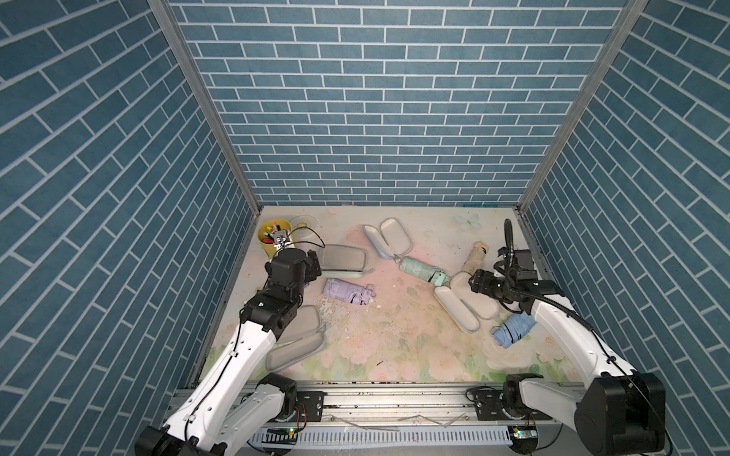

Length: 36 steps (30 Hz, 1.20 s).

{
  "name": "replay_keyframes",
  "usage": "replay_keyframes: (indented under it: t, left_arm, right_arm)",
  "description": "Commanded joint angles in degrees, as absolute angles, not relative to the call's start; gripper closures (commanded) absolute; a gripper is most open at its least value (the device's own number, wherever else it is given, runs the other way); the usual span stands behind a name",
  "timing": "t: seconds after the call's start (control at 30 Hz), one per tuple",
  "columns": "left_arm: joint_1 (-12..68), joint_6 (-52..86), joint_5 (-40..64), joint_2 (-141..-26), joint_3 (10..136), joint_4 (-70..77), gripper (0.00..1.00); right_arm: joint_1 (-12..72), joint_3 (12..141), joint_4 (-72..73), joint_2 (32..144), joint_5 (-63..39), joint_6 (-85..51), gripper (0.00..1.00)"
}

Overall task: Put umbrellas into zippered umbrella sleeves
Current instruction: Move the umbrella sleeve at the center of the board.

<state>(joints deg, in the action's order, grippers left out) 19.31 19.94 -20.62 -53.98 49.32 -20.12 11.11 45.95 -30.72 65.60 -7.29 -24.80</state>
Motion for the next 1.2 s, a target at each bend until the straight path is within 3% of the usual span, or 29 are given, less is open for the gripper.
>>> replay_keyframes:
  t: [0.0, 0.07, 0.2, 0.5, 0.53, 0.7, 0.77, 0.9, 1.07, 1.17]
  left_arm:
    - [22.42, 23.44, -11.94, -56.72, 52.28, -29.25, 0.18]
    - [26.62, 24.47, -12.39, -59.09, 53.59, -30.50, 0.18]
    - [33.55, 25.63, -11.79, -65.48, 56.12, -31.30, 0.18]
    - [36.13, 29.25, -4.13, -71.92, 54.98, -23.38, 0.18]
    - [36.15, 29.25, -3.67, -72.14, 54.87, -22.90, 0.18]
    - [36.12, 29.27, -3.13, -72.01, 53.78, -22.21, 0.20]
    - [36.04, 29.23, -3.45, -71.55, 52.82, -21.99, 0.21]
    - [35.83, 29.77, -3.03, -71.22, 51.58, -21.20, 0.21]
    - [35.85, 30.79, -1.63, -72.11, 51.26, -20.04, 0.21]
    - [35.77, 31.55, -0.22, -73.22, 51.98, -21.01, 0.21]
  right_arm:
    - [16.43, 46.37, -39.15, 66.48, -2.15, -23.02, 0.20]
    - [19.13, 47.89, -40.98, 69.12, 1.39, -21.96, 0.18]
    - [19.99, 48.74, -40.80, 73.75, -0.85, -20.86, 0.21]
    - [30.12, 52.00, -39.89, 84.59, 4.01, -20.92, 0.26]
    - [30.72, 52.30, -39.52, 86.19, 5.15, -20.92, 0.29]
    - [35.80, 55.75, -39.90, 92.49, 6.96, -20.84, 0.69]
    - [38.05, 57.00, -40.10, 93.05, 5.48, -22.25, 0.81]
    - [41.68, 58.92, -38.31, 93.94, -1.13, -28.18, 0.94]
    - [45.46, 62.83, -33.98, 95.41, -11.13, -35.15, 0.94]
    - [44.94, 66.20, -36.71, 93.46, -12.85, -36.02, 0.77]
